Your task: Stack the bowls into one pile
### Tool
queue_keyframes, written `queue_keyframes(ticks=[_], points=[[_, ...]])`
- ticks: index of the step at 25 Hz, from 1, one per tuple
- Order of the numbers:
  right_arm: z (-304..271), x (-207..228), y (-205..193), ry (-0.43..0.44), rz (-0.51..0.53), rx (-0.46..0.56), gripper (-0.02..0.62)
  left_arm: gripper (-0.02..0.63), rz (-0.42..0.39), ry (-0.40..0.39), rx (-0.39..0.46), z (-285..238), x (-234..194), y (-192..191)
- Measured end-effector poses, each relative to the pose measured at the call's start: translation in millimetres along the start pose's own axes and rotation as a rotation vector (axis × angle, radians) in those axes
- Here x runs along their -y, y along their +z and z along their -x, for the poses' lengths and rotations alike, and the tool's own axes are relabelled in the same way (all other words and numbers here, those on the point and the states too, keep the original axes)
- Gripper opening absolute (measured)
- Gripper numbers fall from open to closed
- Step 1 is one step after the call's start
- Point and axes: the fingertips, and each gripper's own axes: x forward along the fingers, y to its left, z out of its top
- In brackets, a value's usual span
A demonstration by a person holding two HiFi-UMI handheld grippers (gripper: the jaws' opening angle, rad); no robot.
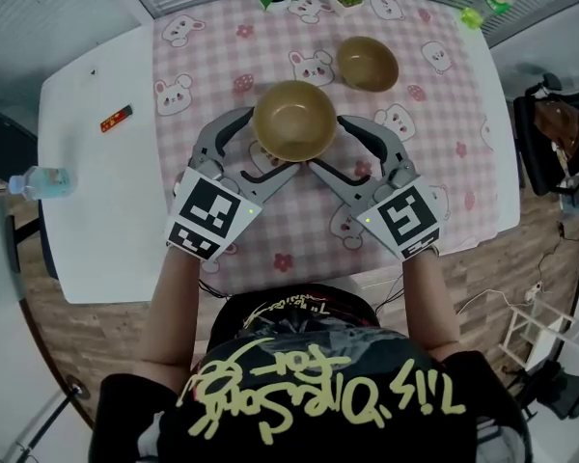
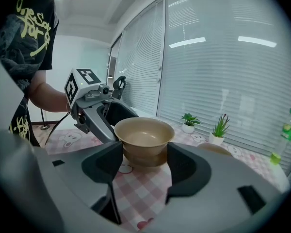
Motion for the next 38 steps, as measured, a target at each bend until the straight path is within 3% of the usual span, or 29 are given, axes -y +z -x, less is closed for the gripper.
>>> queue_keyframes(ticks=[19,23,30,38], points=[[-14,-5,-37,-0.037,-0.049,-0.076,0.290,0.439,0.008,-0.012,-0.090,-17,4,-30],[-16,-6,-33,-0.042,-0.069,-0.069,0.290,0.463,-0.048,-0.011,-0.135,-20,7,-37],[-17,-8,-32,-0.054,-0.065,-0.079,0.290,0.463,-0.030,-0.015,-0.115,-19,7,-40],[0,-9,-33,-0.121,-0.091,-0.089,0.290,0.463,0.037,-0.039,-0.025,-4,8,-34]])
